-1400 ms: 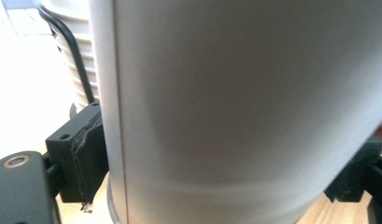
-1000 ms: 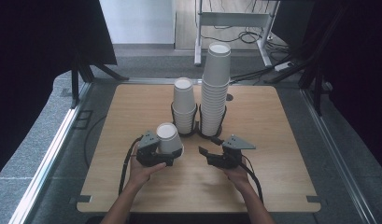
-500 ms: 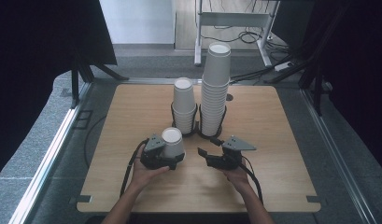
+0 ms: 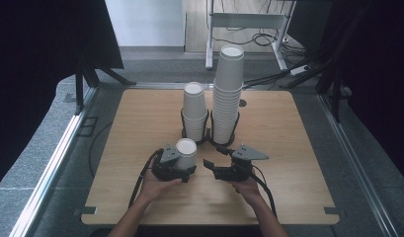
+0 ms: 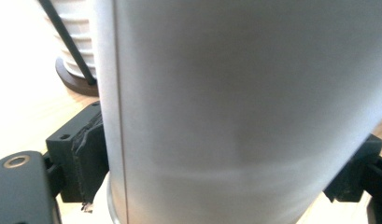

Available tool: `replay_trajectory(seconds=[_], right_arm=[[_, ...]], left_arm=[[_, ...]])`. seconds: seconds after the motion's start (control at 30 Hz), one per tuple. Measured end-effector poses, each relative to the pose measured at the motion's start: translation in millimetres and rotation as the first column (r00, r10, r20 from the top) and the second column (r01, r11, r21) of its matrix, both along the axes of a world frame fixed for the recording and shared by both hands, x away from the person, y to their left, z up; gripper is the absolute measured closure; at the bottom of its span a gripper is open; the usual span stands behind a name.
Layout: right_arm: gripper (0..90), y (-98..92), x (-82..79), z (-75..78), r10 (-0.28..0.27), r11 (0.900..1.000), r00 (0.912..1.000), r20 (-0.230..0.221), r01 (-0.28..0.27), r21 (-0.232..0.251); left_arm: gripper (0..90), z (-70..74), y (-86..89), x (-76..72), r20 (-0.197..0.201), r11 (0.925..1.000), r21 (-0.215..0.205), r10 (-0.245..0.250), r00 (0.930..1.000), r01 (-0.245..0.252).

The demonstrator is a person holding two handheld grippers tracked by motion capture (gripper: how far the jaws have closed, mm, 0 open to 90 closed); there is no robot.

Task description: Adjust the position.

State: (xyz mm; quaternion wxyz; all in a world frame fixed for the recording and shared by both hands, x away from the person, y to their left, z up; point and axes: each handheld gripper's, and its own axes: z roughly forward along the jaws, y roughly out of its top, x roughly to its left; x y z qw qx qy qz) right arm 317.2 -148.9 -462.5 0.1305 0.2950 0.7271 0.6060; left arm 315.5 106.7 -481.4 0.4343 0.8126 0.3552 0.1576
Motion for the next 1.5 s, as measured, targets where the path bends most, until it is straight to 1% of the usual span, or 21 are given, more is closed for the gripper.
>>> replay_trajectory(seconds=[0.13,0.3,0.33,0.43,0.6,0.63,0.67,0.73,0.77,0.87,1.07,1.13,1.23,1.33,1.37,1.4,1.47,1.5], right_arm=[[22.9,5.2,-1.6,0.2,0.033,0.999,0.9994,-0.009,-0.033,0.026],[21.4,14.6,-2.3,-2.0,0.081,0.996,0.9964,-0.023,-0.08,0.039],[21.1,16.5,-2.2,-2.8,0.089,0.995,0.9958,-0.024,-0.088,0.039],[20.6,21.8,-2.7,-4.3,0.101,0.995,0.9944,-0.031,-0.1,0.027],[20.3,28.8,-2.9,-5.3,0.119,0.993,0.9922,-0.036,-0.118,0.03],[20.3,30.0,-2.7,-5.6,0.119,0.993,0.9921,-0.038,-0.118,0.028],[20.4,31.0,-2.3,-6.2,0.121,0.992,0.9919,-0.038,-0.12,0.027],[20.7,32.3,-2.0,-7.3,0.123,0.992,0.9916,-0.042,-0.122,0.028],[20.8,32.9,-1.8,-7.8,0.124,0.992,0.9913,-0.042,-0.123,0.026],[20.9,34.2,-1.4,-8.6,0.128,0.991,0.9906,-0.047,-0.127,0.032],[22.6,35.1,-1.7,-9.6,0.127,0.992,0.9908,-0.046,-0.126,0.03],[23.6,35.2,-1.6,-9.1,0.122,0.992,0.9912,-0.051,-0.12,0.03],[24.2,34.4,-1.1,-8.7,0.113,0.993,0.9921,-0.055,-0.112,0.03],[24.3,31.9,0.2,-9.7,0.105,0.993,0.9916,-0.075,-0.1,0.06],[24.3,30.8,0.8,-10.1,0.1,0.993,0.9917,-0.08,-0.094,0.077],[24.3,30.0,1.2,-10.2,0.101,0.992,0.9913,-0.084,-0.094,0.086],[24.3,28.1,1.8,-10.6,0.1,0.99,0.9911,-0.088,-0.091,0.104],[24.3,26.9,1.9,-10.7,0.097,0.99,0.9912,-0.09,-0.087,0.115]], left_arm=[[12.0,-0.5,-6.4,-2.3,0.0,0.9992,0.034,-0.019,0.9998,0.019],[12.0,-3.9,-13.9,-4.3,-0.017,0.9976,0.047,-0.05,0.9986,0.051],[12.0,-4.8,-15.8,-4.9,-0.02,0.9974,0.044,-0.057,0.9982,0.058],[12.0,-5.9,-21.1,-6.7,-0.022,0.9953,0.058,-0.076,0.9968,0.078],[12.0,-6.2,-27.4,-10.0,-0.023,0.9932,0.063,-0.096,0.9951,0.098],[11.9,-5.6,-28.1,-10.8,-0.024,0.9917,0.073,-0.104,0.9943,0.106],[11.9,-5.3,-29.7,-12.0,-0.022,0.9917,0.073,-0.105,0.9943,0.106],[11.9,-4.0,-32.2,-13.8,-0.013,0.9895,0.092,-0.11,0.9938,0.111],[11.8,-3.2,-32.8,-14.3,-0.013,0.9873,0.106,-0.118,0.993,0.118],[11.8,-2.2,-34.9,-15.7,-0.014,0.9857,0.109,-0.128,0.9917,0.129],[11.6,-3.0,-36.1,-15.6,-0.023,0.986,0.109,-0.124,0.992,0.126],[10.8,-3.7,-36.5,-15.3,-0.023,0.9875,0.101,-0.119,0.9926,0.121],[8.6,-5.3,-38.4,-15.6,-0.006,0.9912,0.087,-0.099,0.9951,0.099],[4.7,-5.4,-39.4,-14.4,-0.017,0.9909,0.098,-0.09,0.9958,0.091],[4.2,-5.7,-39.3,-14.2,-0.017,0.9912,0.099,-0.086,0.9961,0.088],[4.2,-6.3,-39.2,-14.0,-0.018,0.9926,0.091,-0.08,0.9967,0.081],[4.1,-6.9,-38.2,-13.5,-0.014,0.9929,0.088,-0.078,0.9968,0.079],[4.0,-7.2,-38.1,-13.8,-0.012,0.9935,0.08,-0.08,0.9967,0.081]])
